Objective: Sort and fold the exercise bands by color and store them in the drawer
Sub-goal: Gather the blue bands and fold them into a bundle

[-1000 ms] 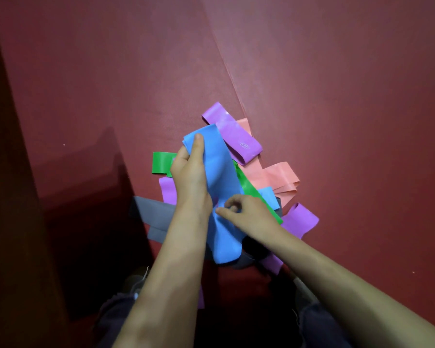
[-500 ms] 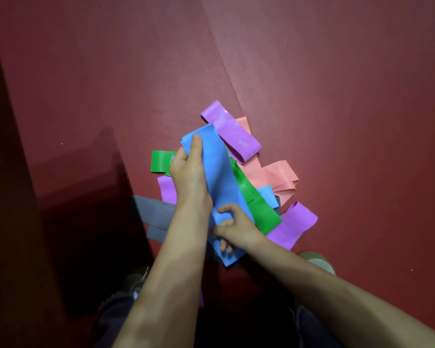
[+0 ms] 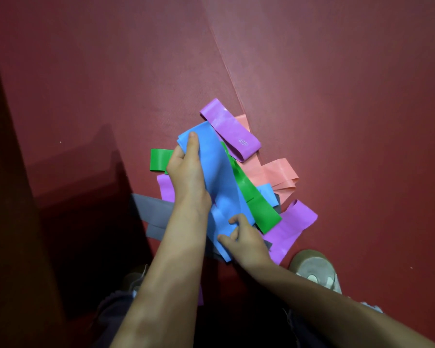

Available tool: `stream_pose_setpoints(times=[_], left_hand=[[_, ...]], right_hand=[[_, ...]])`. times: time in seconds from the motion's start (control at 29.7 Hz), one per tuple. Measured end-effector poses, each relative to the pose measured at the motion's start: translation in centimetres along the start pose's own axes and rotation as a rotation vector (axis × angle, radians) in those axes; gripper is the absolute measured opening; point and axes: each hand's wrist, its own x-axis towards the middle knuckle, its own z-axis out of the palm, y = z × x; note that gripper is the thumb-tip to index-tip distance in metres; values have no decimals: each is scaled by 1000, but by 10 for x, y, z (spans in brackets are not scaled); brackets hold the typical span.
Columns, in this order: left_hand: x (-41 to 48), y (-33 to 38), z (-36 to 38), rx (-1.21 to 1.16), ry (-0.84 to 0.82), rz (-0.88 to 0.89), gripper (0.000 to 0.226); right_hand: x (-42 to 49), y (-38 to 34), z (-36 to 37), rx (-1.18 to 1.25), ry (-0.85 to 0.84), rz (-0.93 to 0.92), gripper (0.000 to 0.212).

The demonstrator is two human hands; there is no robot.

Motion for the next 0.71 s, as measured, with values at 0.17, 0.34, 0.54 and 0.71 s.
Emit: stream_pose_setpoints(times=[0.17,0.34,0.54,0.71], left_hand=[[0,0,1,15,-1,15,29],[0,1,0,8,9,13,30],[3,1,-2,-22,35,32,26],[4,-1,-4,-94,48,21,25]], right_hand=[[7,-12,-3,-68,42,-52,24],[8,-14,-9,-53,-18,-176,31],[-18,1,-32,270,24,-349,26],[-19,42,-43,85,38,-162,31]])
